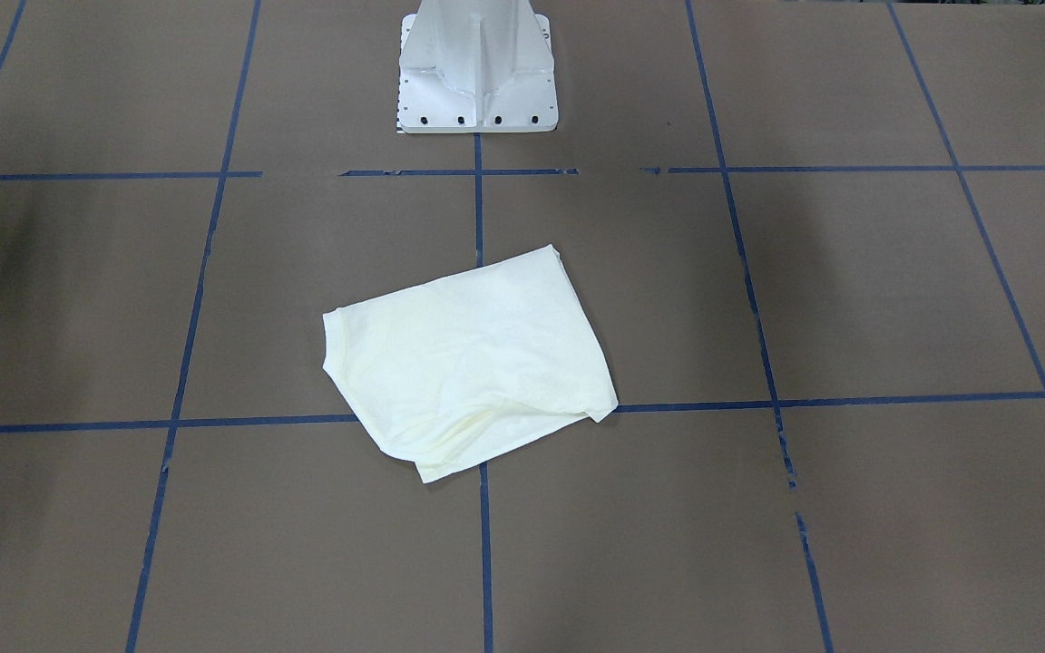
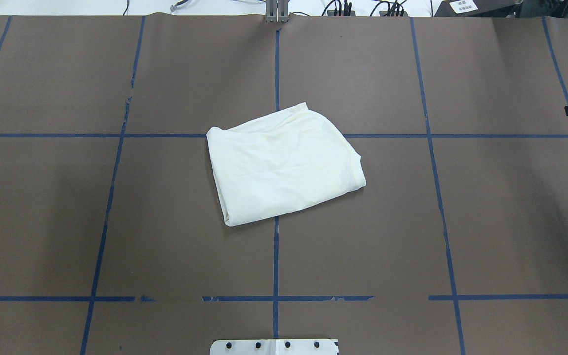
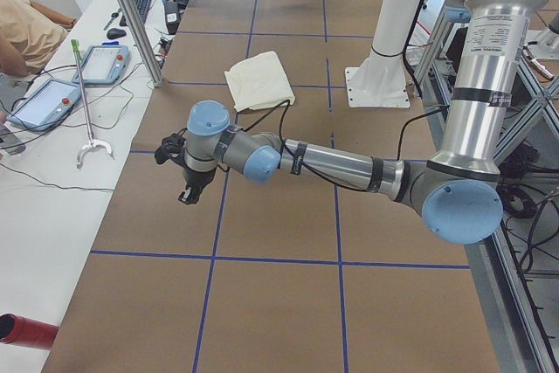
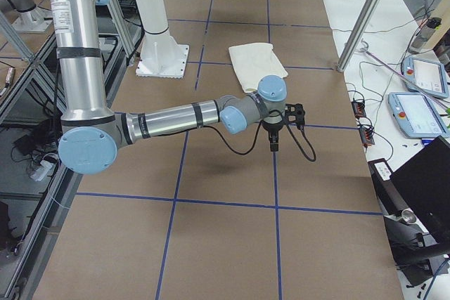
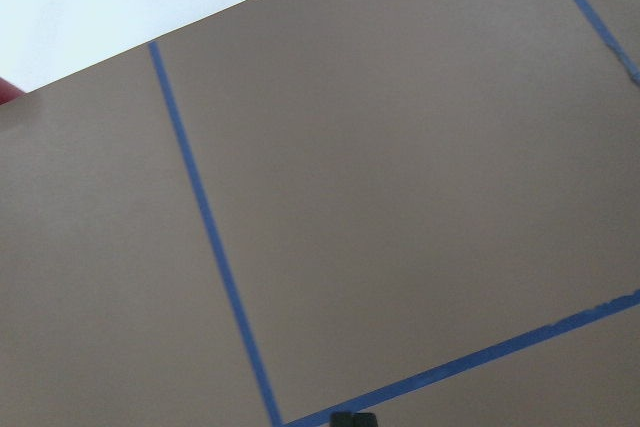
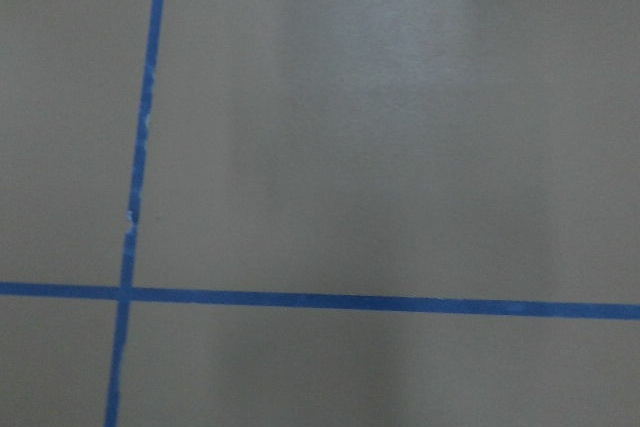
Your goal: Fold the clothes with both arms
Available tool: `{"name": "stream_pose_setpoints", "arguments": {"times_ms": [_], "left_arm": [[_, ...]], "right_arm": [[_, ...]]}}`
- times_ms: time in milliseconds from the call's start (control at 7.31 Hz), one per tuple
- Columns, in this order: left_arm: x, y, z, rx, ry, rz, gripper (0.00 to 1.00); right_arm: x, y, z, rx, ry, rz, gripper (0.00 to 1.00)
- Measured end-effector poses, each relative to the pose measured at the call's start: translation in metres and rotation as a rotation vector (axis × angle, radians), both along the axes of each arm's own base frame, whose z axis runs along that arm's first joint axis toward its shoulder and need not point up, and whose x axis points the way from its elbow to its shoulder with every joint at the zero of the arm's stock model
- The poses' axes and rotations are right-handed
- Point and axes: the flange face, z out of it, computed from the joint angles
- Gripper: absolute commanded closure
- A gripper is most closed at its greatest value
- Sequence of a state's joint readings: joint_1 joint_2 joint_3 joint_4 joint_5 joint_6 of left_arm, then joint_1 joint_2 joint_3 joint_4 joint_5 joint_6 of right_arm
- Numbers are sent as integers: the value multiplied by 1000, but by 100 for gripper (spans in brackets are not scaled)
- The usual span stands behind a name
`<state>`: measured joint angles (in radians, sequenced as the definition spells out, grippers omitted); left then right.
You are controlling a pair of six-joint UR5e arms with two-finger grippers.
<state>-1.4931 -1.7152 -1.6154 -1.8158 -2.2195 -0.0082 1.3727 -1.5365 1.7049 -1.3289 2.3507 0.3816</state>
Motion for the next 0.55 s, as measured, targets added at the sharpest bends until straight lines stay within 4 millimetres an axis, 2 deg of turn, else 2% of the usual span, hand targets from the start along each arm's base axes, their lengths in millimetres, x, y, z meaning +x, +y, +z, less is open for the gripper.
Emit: {"name": "stream_pose_setpoints", "arguments": {"times_ms": [137,274,547], "left_arm": [[-9,3,2,-28,41,13,0],[-15,14,0,-39,104,25,0],[-30,60,7,-53,153,9,0]], "right_arm": [[21,7,15,-10,22,-32,0],[38,17,30,-16,37,-59,0],[55,30,49,-38,42,-64,0]]}}
